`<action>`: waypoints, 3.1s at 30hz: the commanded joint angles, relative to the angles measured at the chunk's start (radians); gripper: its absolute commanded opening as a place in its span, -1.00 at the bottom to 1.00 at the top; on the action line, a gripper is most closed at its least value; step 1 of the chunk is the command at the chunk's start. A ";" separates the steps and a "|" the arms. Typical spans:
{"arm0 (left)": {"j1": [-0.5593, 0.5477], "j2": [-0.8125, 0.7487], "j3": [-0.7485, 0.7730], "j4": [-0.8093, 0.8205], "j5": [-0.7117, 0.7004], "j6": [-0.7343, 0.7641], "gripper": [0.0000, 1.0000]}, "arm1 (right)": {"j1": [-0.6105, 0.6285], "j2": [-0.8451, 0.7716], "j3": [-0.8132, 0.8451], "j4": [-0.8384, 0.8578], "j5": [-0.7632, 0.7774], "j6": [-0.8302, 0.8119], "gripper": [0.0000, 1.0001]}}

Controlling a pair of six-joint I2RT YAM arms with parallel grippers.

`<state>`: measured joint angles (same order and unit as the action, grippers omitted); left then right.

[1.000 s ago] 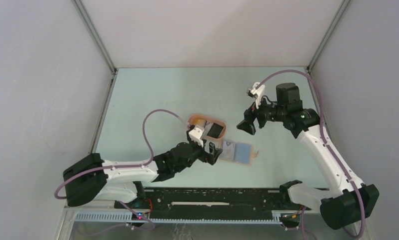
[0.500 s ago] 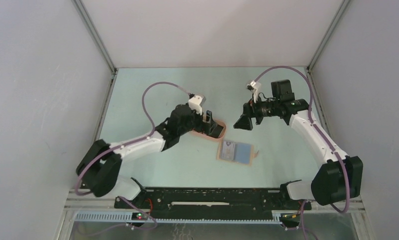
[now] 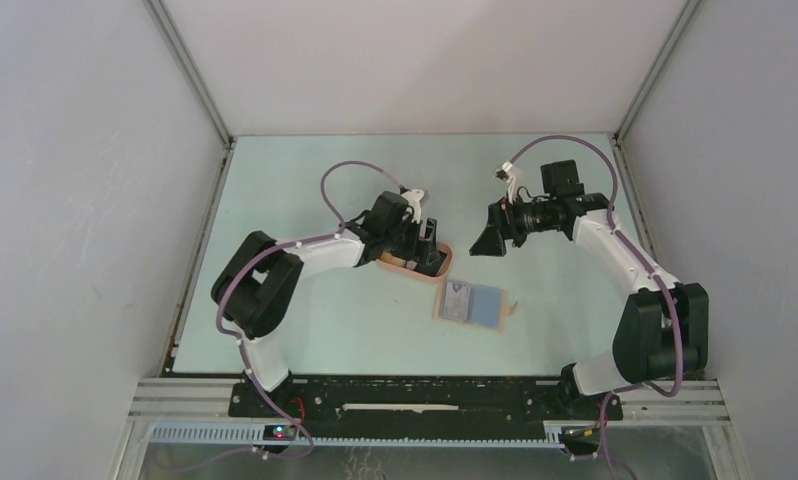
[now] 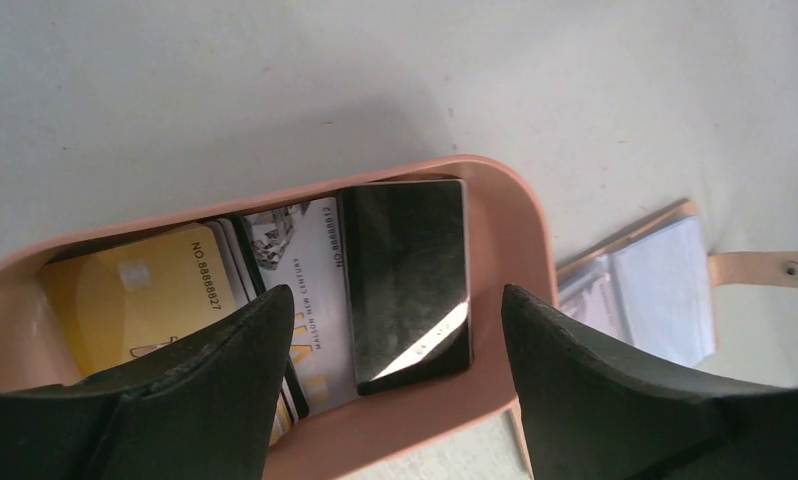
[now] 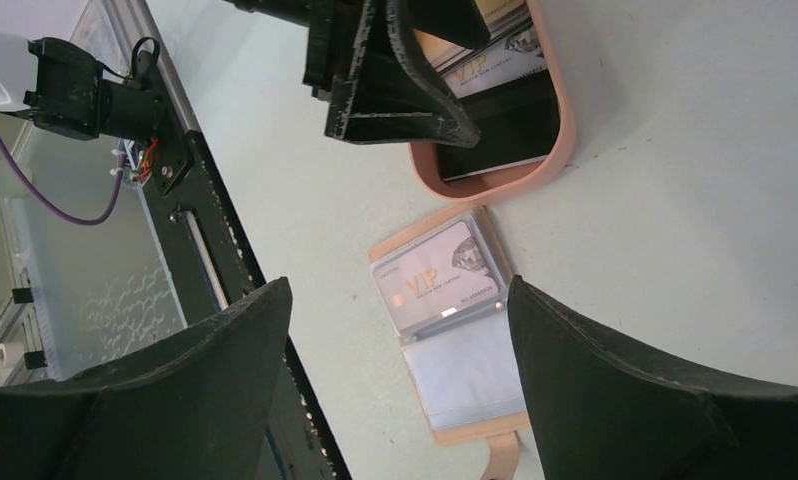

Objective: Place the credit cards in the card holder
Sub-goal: Pick up the credit card from the storage box.

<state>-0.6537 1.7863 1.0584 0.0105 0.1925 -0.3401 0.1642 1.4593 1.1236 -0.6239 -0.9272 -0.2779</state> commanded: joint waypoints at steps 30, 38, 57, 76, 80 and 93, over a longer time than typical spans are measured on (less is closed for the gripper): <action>0.035 0.150 0.114 -0.037 0.257 -0.136 0.37 | -0.005 0.006 0.004 -0.001 -0.026 -0.020 0.74; 0.037 0.136 0.073 0.061 0.313 -0.189 0.34 | -0.012 0.001 0.004 -0.003 -0.033 -0.021 0.74; 0.040 0.113 -0.003 0.243 0.436 -0.300 0.15 | -0.018 0.003 0.005 -0.005 -0.038 -0.021 0.74; 0.006 0.141 -0.019 0.364 0.529 -0.373 0.06 | -0.028 0.009 0.004 -0.003 -0.045 -0.016 0.74; -0.007 0.156 -0.015 0.366 0.527 -0.375 0.04 | -0.032 0.007 0.004 -0.003 -0.048 -0.015 0.74; -0.022 0.156 0.035 0.178 0.405 -0.267 0.03 | -0.040 0.003 0.004 -0.005 -0.059 -0.014 0.74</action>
<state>-0.6697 1.9553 1.0595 0.2661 0.6437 -0.6685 0.1303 1.4780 1.1236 -0.6254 -0.9627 -0.2852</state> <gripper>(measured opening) 0.514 0.870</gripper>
